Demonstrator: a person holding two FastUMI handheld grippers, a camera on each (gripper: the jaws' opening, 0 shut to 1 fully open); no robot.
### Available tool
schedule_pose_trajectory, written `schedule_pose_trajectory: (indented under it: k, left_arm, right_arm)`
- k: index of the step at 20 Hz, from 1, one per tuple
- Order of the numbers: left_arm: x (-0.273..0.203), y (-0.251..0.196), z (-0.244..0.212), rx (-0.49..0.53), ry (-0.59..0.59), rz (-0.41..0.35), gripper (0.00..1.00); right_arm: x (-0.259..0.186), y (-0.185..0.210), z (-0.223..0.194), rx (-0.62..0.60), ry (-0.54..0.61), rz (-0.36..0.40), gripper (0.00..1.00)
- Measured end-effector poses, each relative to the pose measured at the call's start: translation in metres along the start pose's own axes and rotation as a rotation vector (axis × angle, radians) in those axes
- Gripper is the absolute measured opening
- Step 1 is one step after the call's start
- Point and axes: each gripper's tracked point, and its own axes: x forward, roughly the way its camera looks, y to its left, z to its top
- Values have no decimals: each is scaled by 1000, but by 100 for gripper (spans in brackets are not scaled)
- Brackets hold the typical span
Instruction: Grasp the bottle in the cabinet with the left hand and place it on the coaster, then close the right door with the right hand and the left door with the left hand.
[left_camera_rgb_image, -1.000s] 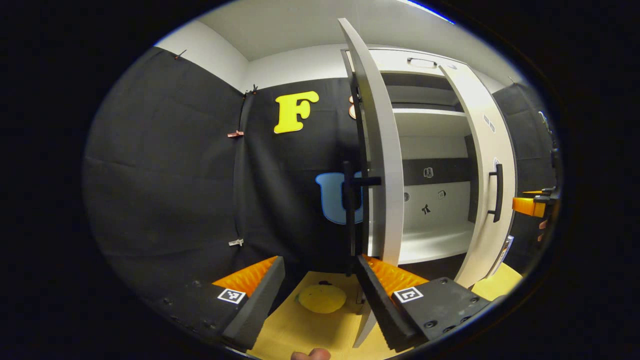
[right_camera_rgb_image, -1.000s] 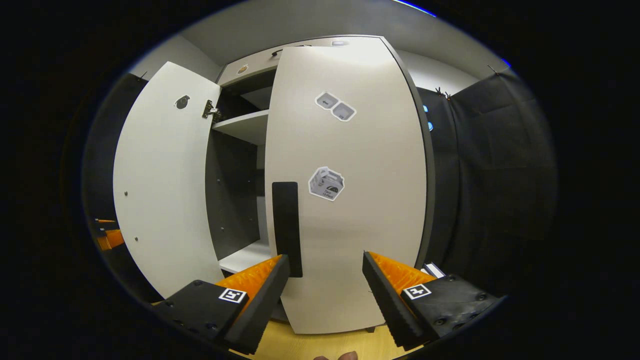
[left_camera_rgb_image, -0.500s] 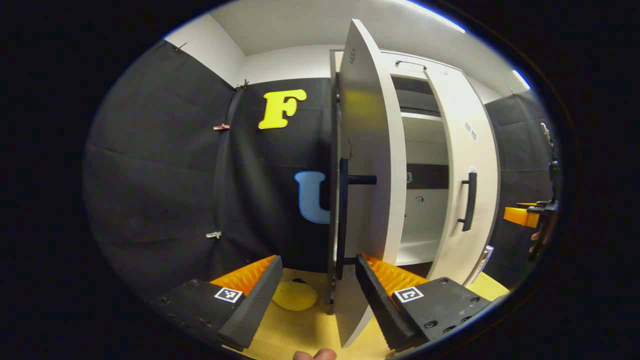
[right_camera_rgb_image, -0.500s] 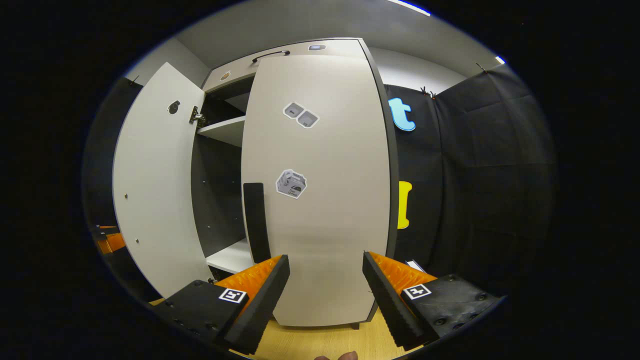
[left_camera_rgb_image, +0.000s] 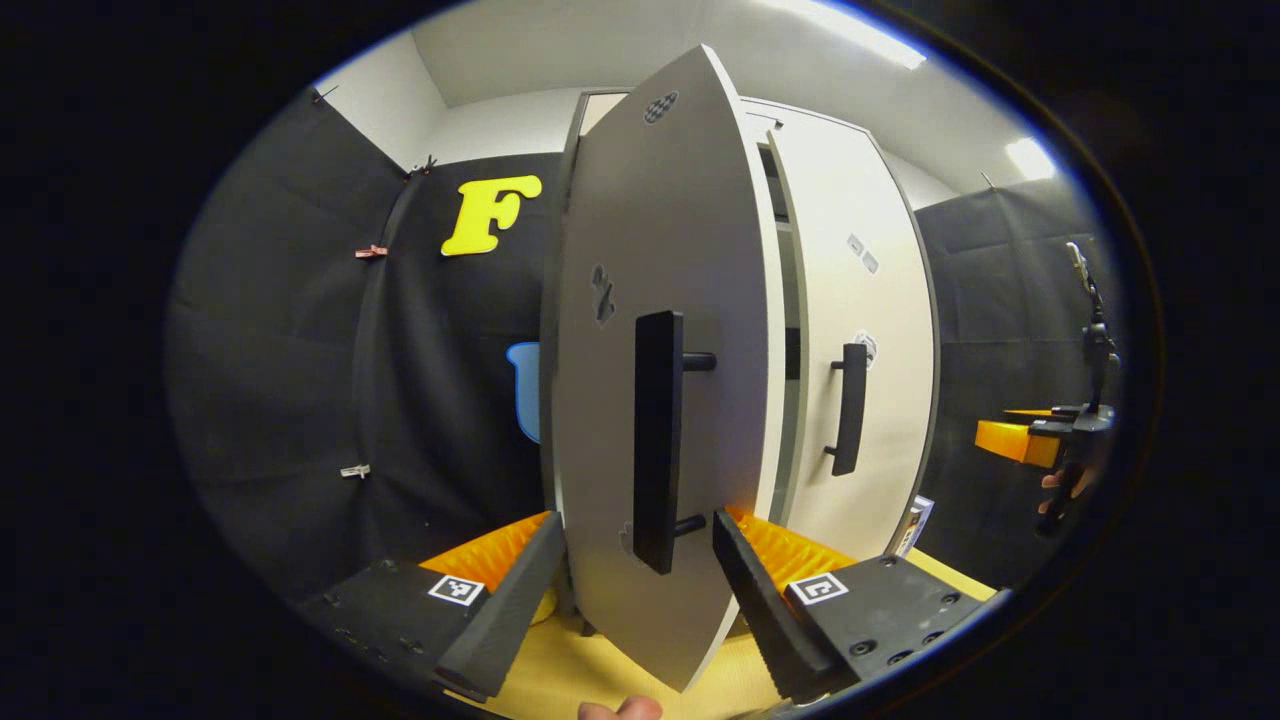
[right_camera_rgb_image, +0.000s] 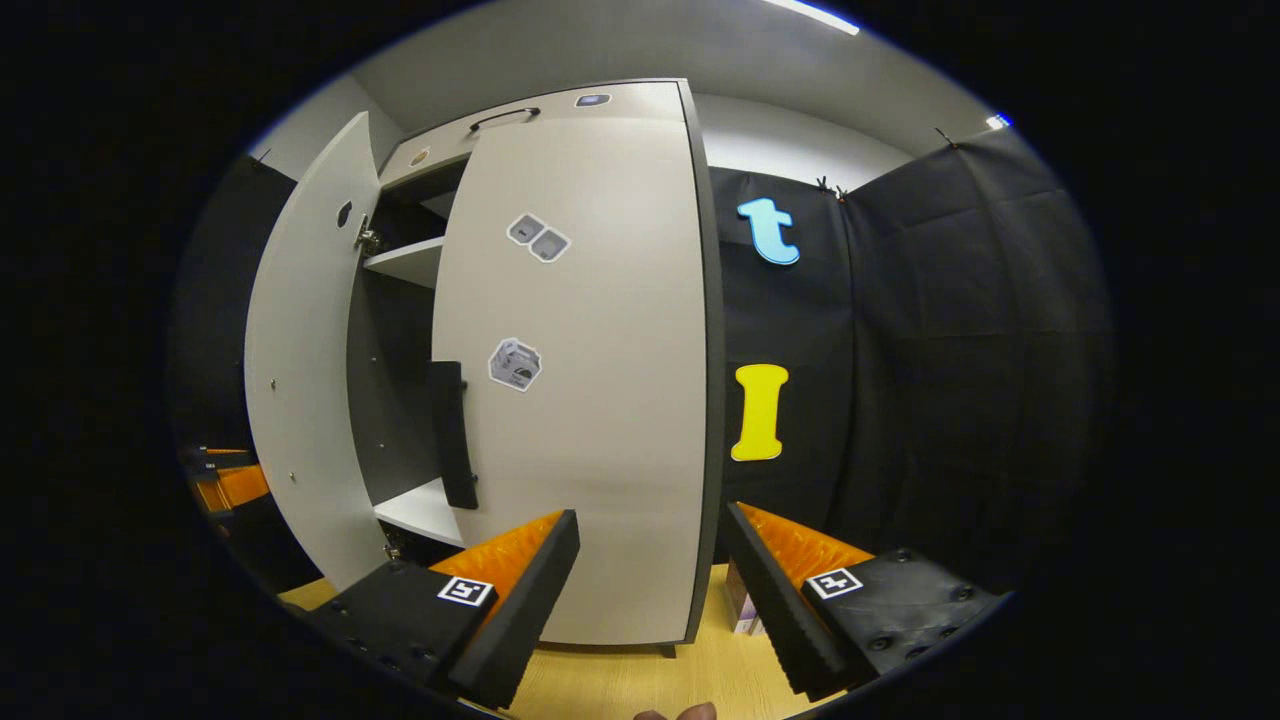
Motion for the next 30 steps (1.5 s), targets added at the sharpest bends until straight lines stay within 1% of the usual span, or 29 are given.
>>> schedule_pose_trajectory:
  k: [2, 3, 4, 6, 7, 8, 9, 11, 13, 14, 21, 25, 30]
  left_arm:
    - [9, -18, -5, -23, 17, -32, 95]
    - [14, -27, -5, -26, 21, -46, 93]
    - [17, -29, -6, -22, 21, -54, 95]
    - [31, -37, -7, -2, 24, -51, 95]
    - [39, -43, -8, 3, 24, -49, 92]
    - [46, -48, -8, 9, 25, -52, 92]
    - [49, -48, -5, 22, 17, -32, 95]
    - [58, -52, -4, 50, 14, -29, 93]
    - [65, -56, -3, 74, 9, -24, 92]
    - [67, -57, -3, 81, 7, -22, 94]
    - [97, -73, -5, 61, 10, -28, 94]
    - [109, -78, -6, 65, 13, -32, 94]
    - [112, -79, -5, 71, 15, -35, 94]
  right_arm:
    - [1, -7, 1, 1, -1, -7, 98]
    - [1, -10, 3, -4, -5, -12, 98]
    - [2, -13, 5, -9, -9, -16, 98]
    - [2, -17, 8, -6, -13, -21, 98]
    - [2, -19, 9, -2, -14, -23, 98]
    - [2, -21, 10, 0, -16, -26, 98]
    - [1, -22, 10, 0, -17, -26, 98]
    - [0, -23, 10, -4, -21, -20, 98]
    - [0, -21, 9, -16, -25, -11, 98]
    - [1, -21, 10, -25, -28, -6, 98]
    - [-1, -2, 7, -15, -17, 47, 98]
    - [1, 3, 7, -25, -11, 56, 98]
    - [-1, 9, 7, -26, -9, 63, 98]
